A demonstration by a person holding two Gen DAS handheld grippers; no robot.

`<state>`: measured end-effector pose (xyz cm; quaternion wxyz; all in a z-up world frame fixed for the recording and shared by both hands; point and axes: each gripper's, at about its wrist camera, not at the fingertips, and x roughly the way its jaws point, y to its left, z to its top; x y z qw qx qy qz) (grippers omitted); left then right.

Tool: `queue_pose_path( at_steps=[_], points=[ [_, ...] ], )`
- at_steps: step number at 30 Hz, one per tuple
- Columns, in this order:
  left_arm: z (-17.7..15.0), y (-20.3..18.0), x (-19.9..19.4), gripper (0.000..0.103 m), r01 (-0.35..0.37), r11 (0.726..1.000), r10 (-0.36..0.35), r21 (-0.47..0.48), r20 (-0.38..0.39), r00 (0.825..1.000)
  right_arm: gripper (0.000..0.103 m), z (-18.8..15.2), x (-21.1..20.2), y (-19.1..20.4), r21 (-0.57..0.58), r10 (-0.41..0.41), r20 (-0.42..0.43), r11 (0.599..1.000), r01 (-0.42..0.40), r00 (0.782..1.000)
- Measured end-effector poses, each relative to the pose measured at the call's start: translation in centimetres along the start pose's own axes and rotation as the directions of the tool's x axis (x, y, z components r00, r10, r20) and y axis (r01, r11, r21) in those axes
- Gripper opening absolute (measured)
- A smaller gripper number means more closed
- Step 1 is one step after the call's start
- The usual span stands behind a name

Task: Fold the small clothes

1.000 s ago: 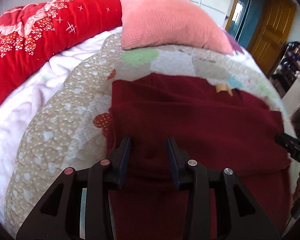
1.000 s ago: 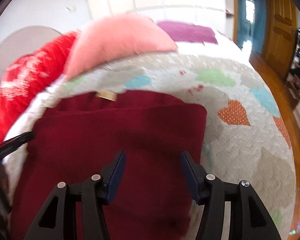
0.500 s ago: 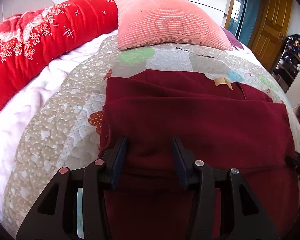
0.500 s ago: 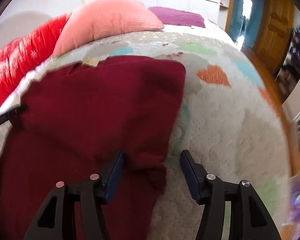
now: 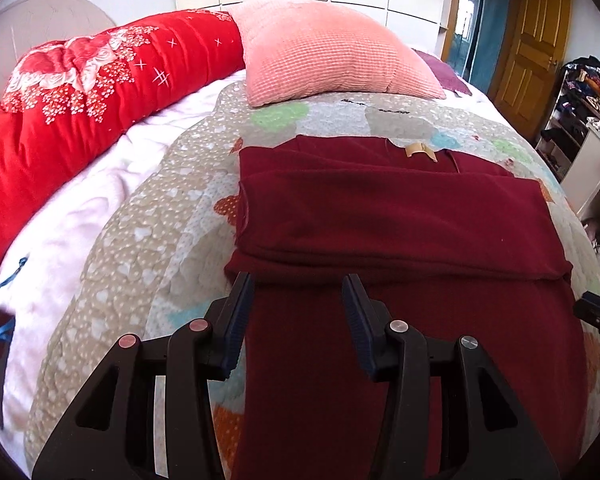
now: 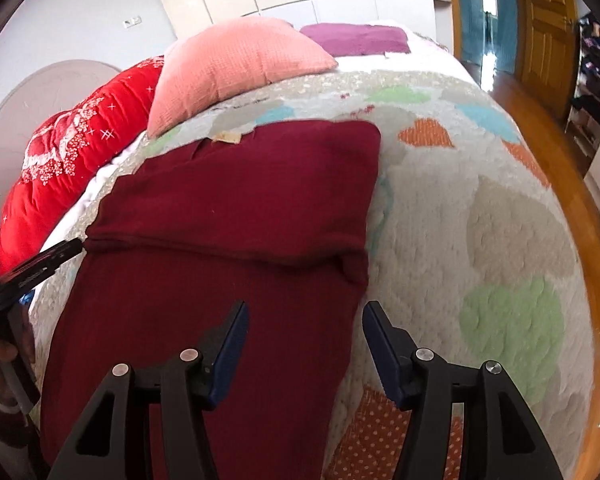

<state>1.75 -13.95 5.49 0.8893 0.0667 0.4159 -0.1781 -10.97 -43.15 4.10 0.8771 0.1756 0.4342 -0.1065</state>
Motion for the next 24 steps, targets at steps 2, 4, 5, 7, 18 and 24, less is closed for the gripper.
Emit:
queue_pose_path(
  at_steps=[2, 4, 5, 7, 18, 24],
  points=[
    [-0.1, 0.3, 0.1, 0.046, 0.016, 1.000, -0.017, -0.026, -0.017, 1.000, 0.057, 0.1, 0.7, -0.5, 0.036, 0.008, 0.000, 0.999, -0.008, 1.000],
    [-0.1, 1.1, 0.3, 0.045, 0.057, 0.995, -0.059, -0.082, -0.027, 0.998, 0.057, 0.4, 1.4, -1.1, 0.076, 0.006, 0.007, 0.997, -0.006, 1.000],
    [0.0, 1.3, 0.5, 0.045, 0.067, 0.992, -0.070, -0.103, -0.029, 0.997, 0.057, 0.6, 1.8, -1.3, 0.091, -0.004, 0.008, 0.996, 0.003, 1.000],
    [0.0, 1.8, 0.8, 0.045, 0.072, 0.988, -0.079, -0.138, -0.046, 0.996, 0.057, 0.9, 2.2, -1.6, 0.116, -0.016, 0.015, 0.993, 0.014, 1.000],
    [-3.9, 2.3, -2.0, 0.045, 0.066, 0.994, -0.073, -0.091, -0.075, 0.995, 0.057, -0.2, -0.1, -1.8, 0.076, -0.017, -0.010, 0.997, 0.017, 1.000],
    [-6.8, 1.9, -4.1, 0.045, 0.092, 0.992, -0.099, -0.086, -0.079, 0.992, 0.057, -5.0, -3.8, -0.7, 0.070, 0.016, -0.017, 0.997, -0.015, 1.000]
  ],
)
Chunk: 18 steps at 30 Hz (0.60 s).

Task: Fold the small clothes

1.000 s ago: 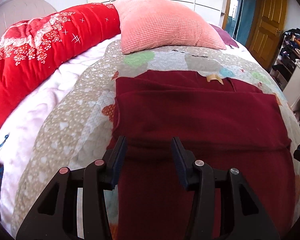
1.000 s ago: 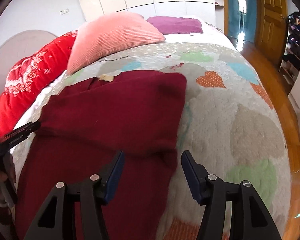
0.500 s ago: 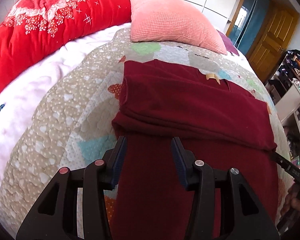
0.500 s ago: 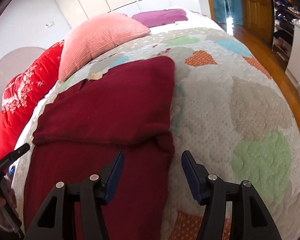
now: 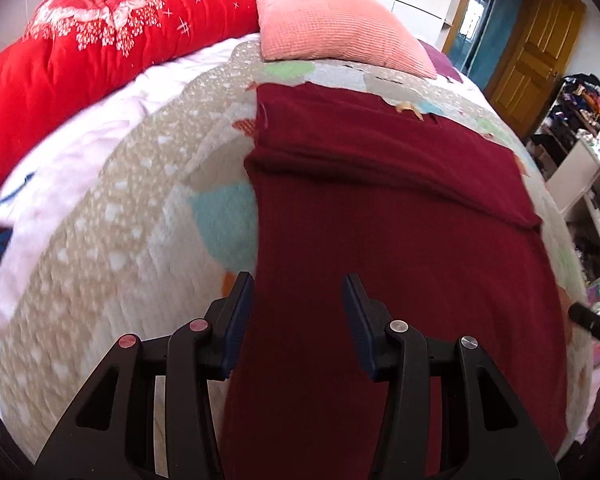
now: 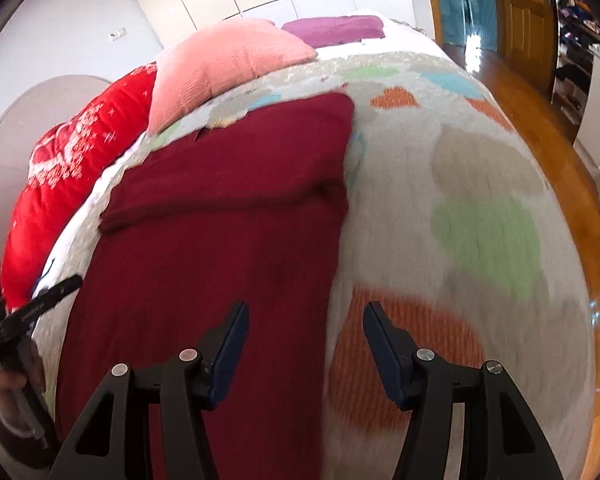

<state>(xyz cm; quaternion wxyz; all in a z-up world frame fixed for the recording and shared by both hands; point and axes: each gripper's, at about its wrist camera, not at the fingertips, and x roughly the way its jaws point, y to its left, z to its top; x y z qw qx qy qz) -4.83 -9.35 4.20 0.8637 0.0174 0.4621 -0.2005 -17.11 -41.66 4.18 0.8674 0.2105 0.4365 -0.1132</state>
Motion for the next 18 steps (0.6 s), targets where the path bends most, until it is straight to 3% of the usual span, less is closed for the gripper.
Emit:
queue_pose_path(
  at_steps=[7, 10, 13, 18],
  points=[
    [-1.9, -2.2, -1.5, 0.045, 0.058, 0.998, -0.058, 0.038, -0.002, 0.998, 0.057, -4.9, -3.2, 1.4, -0.013, 0.024, -0.034, 1.000, -0.024, 0.999],
    [-2.3, -3.3, -3.0, 0.045, 0.081, 0.995, -0.081, 0.050, -0.003, 0.997, 0.057, -5.4, -4.6, 2.9, -0.109, 0.004, -0.109, 0.994, -0.016, 0.994],
    [-3.0, -3.6, -4.6, 0.046, 0.081, 0.995, -0.082, 0.057, 0.012, 0.997, 0.058, -6.0, -7.0, 4.7, -0.204, -0.026, -0.083, 0.979, 0.008, 0.996],
    [-4.5, -2.6, -6.4, 0.046, 0.063, 0.997, -0.063, 0.050, -0.006, 0.998, 0.063, -7.5, -7.6, 5.3, -0.134, 0.121, -0.026, 0.983, -0.124, 0.992]
  ],
)
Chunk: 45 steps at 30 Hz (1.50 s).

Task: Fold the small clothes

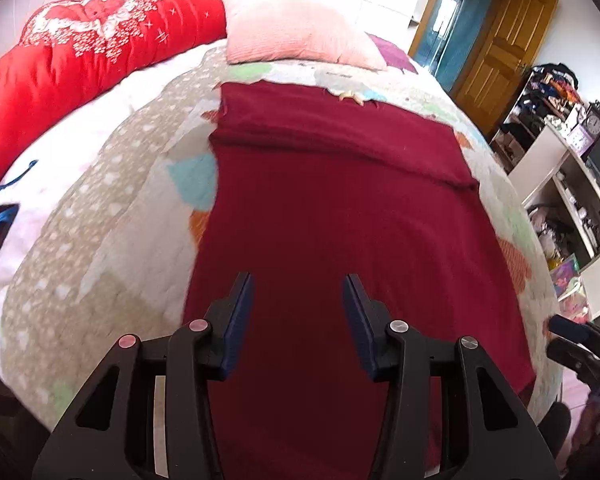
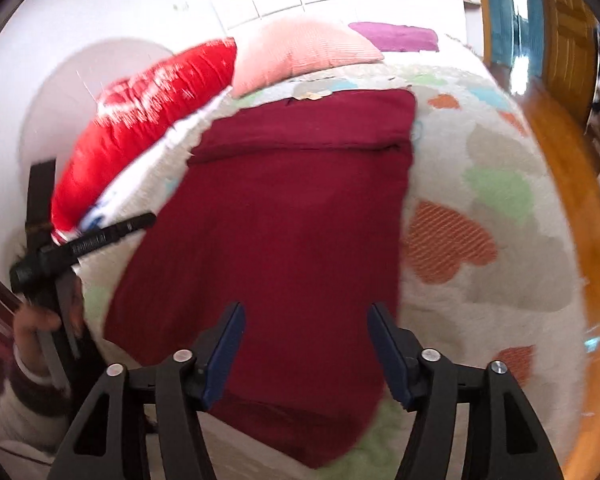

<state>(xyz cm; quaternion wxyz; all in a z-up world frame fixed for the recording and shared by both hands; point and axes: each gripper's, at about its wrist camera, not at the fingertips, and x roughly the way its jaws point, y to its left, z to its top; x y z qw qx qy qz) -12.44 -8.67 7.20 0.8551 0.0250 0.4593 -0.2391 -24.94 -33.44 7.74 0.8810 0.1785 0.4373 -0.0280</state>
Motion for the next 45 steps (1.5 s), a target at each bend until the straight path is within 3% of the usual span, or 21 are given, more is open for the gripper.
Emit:
queue_pose_path(
  at_steps=[3, 8, 13, 24, 27, 29, 31, 34, 37, 40, 42, 43, 45],
  points=[
    [-1.0, 1.6, -0.5, 0.052, -0.026, 0.999, 0.026, -0.027, -0.007, 1.000, 0.063, -0.8, 1.6, -0.6, 0.038, 0.027, -0.014, 0.999, -0.026, 1.000],
    [-2.7, 4.4, -1.1, 0.056, -0.005, 0.993, 0.002, -0.121, -0.027, 1.000, 0.063, -1.8, 2.8, -2.0, 0.076, 0.008, -0.032, 0.997, -0.006, 0.999],
    [-4.4, 4.6, -1.5, 0.056, -0.037, 0.997, 0.034, -0.072, -0.048, 0.998, 0.063, -3.3, 2.4, -3.3, 0.084, 0.016, -0.054, 0.996, -0.012, 0.998],
    [-6.7, 5.7, -0.1, 0.056, -0.044, 0.995, 0.032, -0.091, -0.123, 0.992, 0.065, -6.0, 1.7, -4.2, 0.122, 0.114, -0.083, 0.987, -0.103, 0.990],
    [-6.9, 5.5, -0.1, 0.056, -0.053, 0.996, 0.043, -0.073, -0.123, 0.991, 0.066, -6.2, 2.4, -3.0, 0.063, 0.059, -0.105, 0.997, -0.052, 0.993],
    [-7.1, 5.3, 0.0, 0.057, -0.057, 0.997, 0.049, -0.058, -0.122, 0.991, 0.066, -7.0, 2.7, -1.3, -0.072, -0.014, -0.155, 0.997, 0.003, 0.988],
    [-7.2, 5.4, 0.0, 0.058, -0.055, 0.997, 0.048, -0.059, -0.122, 0.991, 0.066, -8.1, 2.4, 0.3, -0.217, -0.123, -0.191, 0.973, 0.080, 0.974],
    [-7.3, 5.4, -0.2, 0.058, -0.046, 0.997, 0.037, -0.068, -0.122, 0.992, 0.065, -8.4, 1.0, 0.5, -0.206, -0.129, -0.193, 0.974, 0.088, 0.973],
    [-7.4, 5.4, -0.2, 0.058, -0.045, 0.997, 0.036, -0.070, -0.125, 0.991, 0.065, -8.2, -0.3, 1.3, -0.220, -0.106, -0.123, 0.972, 0.077, 0.987],
    [-7.4, 5.4, -0.2, 0.059, -0.047, 0.996, 0.037, -0.081, -0.123, 0.992, 0.065, -8.5, 0.7, 2.3, -0.230, -0.152, -0.079, 0.965, 0.130, 0.985],
    [-7.4, 5.3, -0.2, 0.059, -0.050, 0.996, 0.040, -0.076, -0.122, 0.992, 0.062, -8.8, 1.7, 2.5, -0.227, -0.207, -0.061, 0.955, 0.189, 0.976],
    [-7.4, 5.3, -0.2, 0.059, -0.049, 0.996, 0.040, -0.073, -0.121, 0.992, 0.059, -9.2, 2.3, 2.4, -0.238, -0.281, -0.057, 0.936, 0.260, 0.958],
    [-7.5, 5.2, -0.2, 0.059, -0.045, 0.996, 0.036, -0.074, -0.120, 0.992, 0.051, -9.4, 1.9, 1.9, -0.201, -0.312, -0.041, 0.933, 0.298, 0.949]
  ],
)
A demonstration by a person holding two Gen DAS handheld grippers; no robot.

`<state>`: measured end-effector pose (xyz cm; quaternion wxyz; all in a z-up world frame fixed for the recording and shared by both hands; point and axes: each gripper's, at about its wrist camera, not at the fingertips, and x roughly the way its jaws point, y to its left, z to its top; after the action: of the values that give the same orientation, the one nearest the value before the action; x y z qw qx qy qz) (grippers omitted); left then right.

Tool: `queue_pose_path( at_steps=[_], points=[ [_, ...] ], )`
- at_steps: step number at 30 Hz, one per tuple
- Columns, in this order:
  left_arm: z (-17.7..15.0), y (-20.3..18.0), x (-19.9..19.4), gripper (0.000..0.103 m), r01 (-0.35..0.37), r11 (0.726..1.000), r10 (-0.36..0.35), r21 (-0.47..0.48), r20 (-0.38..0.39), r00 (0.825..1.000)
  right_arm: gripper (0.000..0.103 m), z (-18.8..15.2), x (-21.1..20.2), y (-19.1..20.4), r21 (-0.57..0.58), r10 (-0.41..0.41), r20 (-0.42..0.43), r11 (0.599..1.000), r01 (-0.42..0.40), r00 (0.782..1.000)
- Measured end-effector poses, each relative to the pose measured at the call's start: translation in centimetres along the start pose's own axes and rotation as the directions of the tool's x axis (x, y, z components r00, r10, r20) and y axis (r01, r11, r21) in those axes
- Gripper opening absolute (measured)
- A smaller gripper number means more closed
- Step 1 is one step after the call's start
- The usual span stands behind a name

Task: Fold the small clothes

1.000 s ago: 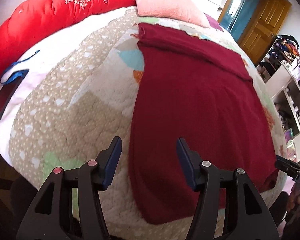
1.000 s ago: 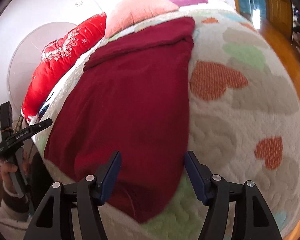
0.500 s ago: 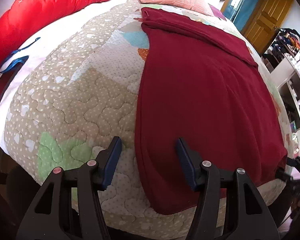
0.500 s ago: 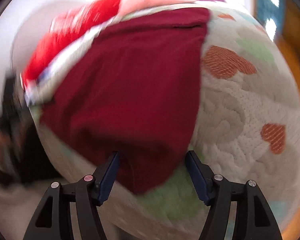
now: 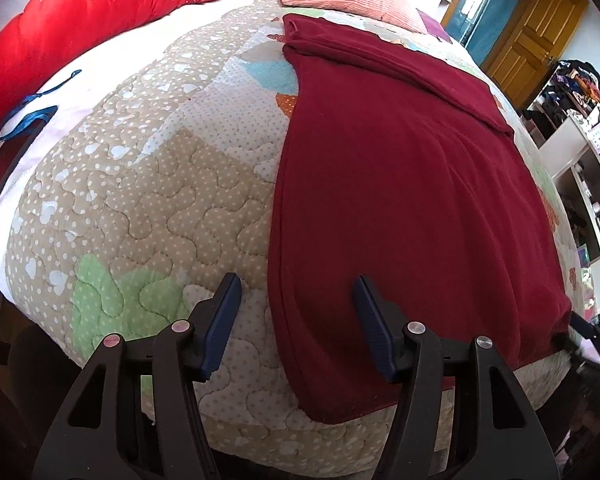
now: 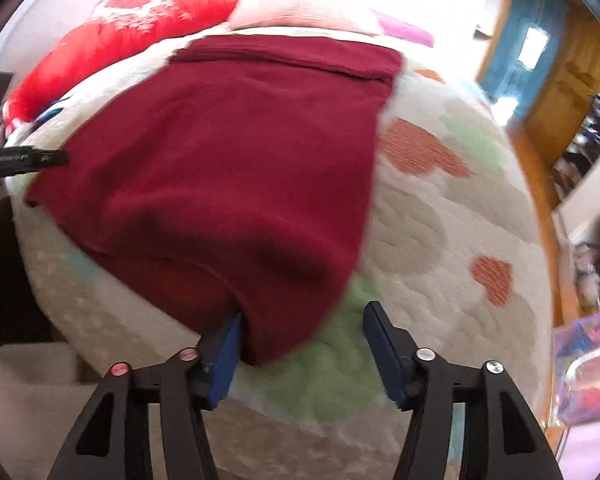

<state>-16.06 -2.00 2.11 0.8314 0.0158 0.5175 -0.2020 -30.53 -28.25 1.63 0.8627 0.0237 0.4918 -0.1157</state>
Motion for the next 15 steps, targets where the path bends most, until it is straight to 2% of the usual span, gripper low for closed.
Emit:
queue_pose_path(
  at_steps=[3, 4, 6, 9, 12, 13, 15],
  points=[
    [0.0, 0.1, 0.0, 0.060, 0.009, 1.000, -0.009, -0.009, -0.001, 1.000, 0.048, -0.9, -2.1, -3.1, 0.148, -0.017, 0.044, 0.989, 0.010, 0.999],
    [0.0, 0.1, -0.1, 0.060, 0.012, 1.000, -0.012, -0.014, -0.001, 1.000, 0.048, -1.2, -2.4, -3.8, 0.163, -0.008, 0.029, 0.987, 0.004, 1.000],
    [0.2, 0.3, -0.5, 0.060, 0.028, 0.999, -0.028, -0.028, -0.007, 1.000, 0.048, -1.8, -2.5, -4.4, 0.171, 0.064, -0.012, 0.983, -0.061, 0.998],
    [0.3, 0.5, -1.5, 0.060, 0.061, 0.997, -0.061, -0.041, 0.007, 0.998, 0.048, -1.7, -3.4, -3.2, 0.094, 0.151, -0.049, 0.985, -0.146, 0.987],
    [0.3, 0.8, -2.2, 0.060, 0.081, 0.995, -0.079, -0.057, 0.037, 0.996, 0.052, -1.4, -5.1, -3.1, 0.069, 0.235, -0.001, 0.970, -0.235, 0.972],
    [0.3, 0.7, -2.2, 0.060, 0.087, 0.995, -0.085, -0.057, 0.039, 0.996, 0.052, -1.1, -5.1, -3.6, 0.100, 0.281, 0.024, 0.954, -0.282, 0.959],
    [0.1, 0.4, -1.9, 0.060, 0.083, 0.996, -0.082, -0.041, 0.025, 0.996, 0.052, -0.7, -4.4, -4.2, 0.159, 0.319, 0.051, 0.933, -0.323, 0.946]
  ],
)
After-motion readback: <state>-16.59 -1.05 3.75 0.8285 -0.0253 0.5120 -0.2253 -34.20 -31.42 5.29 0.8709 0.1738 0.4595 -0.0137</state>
